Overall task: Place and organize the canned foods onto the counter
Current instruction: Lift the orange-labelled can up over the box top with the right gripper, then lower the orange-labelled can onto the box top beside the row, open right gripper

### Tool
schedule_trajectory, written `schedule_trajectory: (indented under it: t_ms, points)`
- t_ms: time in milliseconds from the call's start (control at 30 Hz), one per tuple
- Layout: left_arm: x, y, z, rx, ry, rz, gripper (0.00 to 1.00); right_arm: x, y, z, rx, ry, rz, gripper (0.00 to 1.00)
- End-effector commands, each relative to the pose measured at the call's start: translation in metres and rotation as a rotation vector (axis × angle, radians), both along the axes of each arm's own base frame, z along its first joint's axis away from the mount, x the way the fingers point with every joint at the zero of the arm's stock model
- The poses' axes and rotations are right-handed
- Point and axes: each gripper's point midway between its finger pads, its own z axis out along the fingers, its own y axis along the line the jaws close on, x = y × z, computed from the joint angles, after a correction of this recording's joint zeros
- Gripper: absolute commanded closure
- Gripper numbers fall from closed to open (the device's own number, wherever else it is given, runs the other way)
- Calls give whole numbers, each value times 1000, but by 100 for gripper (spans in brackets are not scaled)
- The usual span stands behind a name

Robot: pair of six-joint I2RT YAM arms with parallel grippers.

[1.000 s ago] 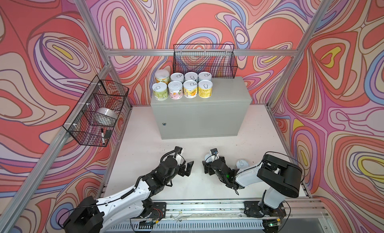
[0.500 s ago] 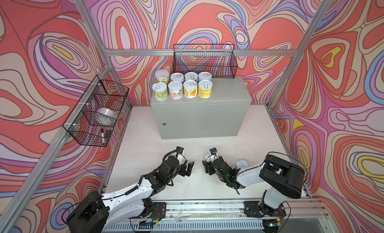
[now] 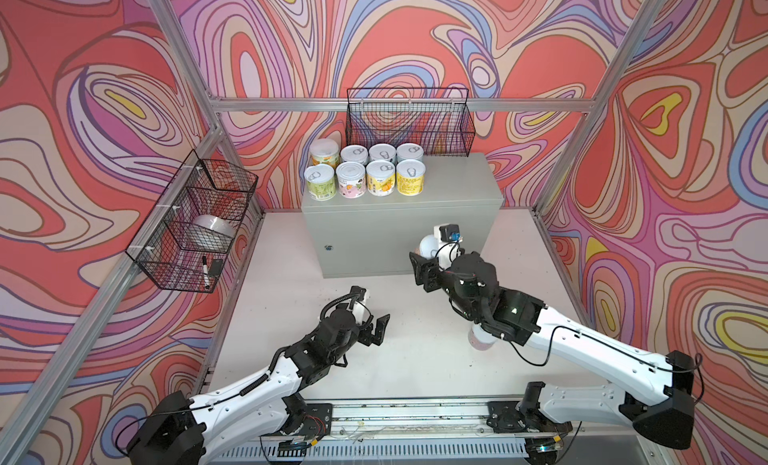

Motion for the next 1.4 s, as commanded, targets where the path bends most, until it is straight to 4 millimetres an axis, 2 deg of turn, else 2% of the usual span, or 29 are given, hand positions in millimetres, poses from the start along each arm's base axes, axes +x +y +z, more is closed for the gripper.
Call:
schedule_trajectory:
  t_ms: [0,133,233,367,500,733,900,967,1067,1133,1200,1233,1333,1367]
  points:
    - [3,-1,11,7,-22,-1,0,15,-17,17,-137,-12,-69,100]
    - [3,-2,18,-4,-35,-8,0,40,-24,67,-104,-106,-90,100]
    - [2,-4,22,-10,-38,-18,1,71,-40,84,-82,-110,-126,100]
    - [1,-3,26,-21,-40,-11,1,108,-64,95,-58,-124,-190,100]
    - [1,-4,33,-31,-43,-15,1,144,-76,91,-14,-100,-208,100]
    - [0,-4,42,-38,-48,-23,0,190,-74,69,7,-72,-200,100]
    - [-4,-10,46,-53,-32,-56,0,212,-67,58,19,-51,-193,100]
    - [-4,-10,48,-56,-20,-51,0,223,-64,47,16,-31,-201,100]
    - [-3,-9,60,-71,-21,-39,0,233,-61,38,10,-17,-210,100]
    - [-1,-10,80,-88,-38,-35,0,237,-61,34,-5,-9,-220,100]
    - [1,-10,88,-79,-36,-26,0,241,-60,32,-21,-1,-224,100]
    - [2,-9,91,-73,-36,-21,0,242,-60,32,-29,2,-221,99]
    - [4,-8,97,-67,-49,-14,0,244,-60,35,-40,1,-228,78]
    - [5,-9,98,-65,-52,-14,0,244,-61,34,-46,6,-231,74]
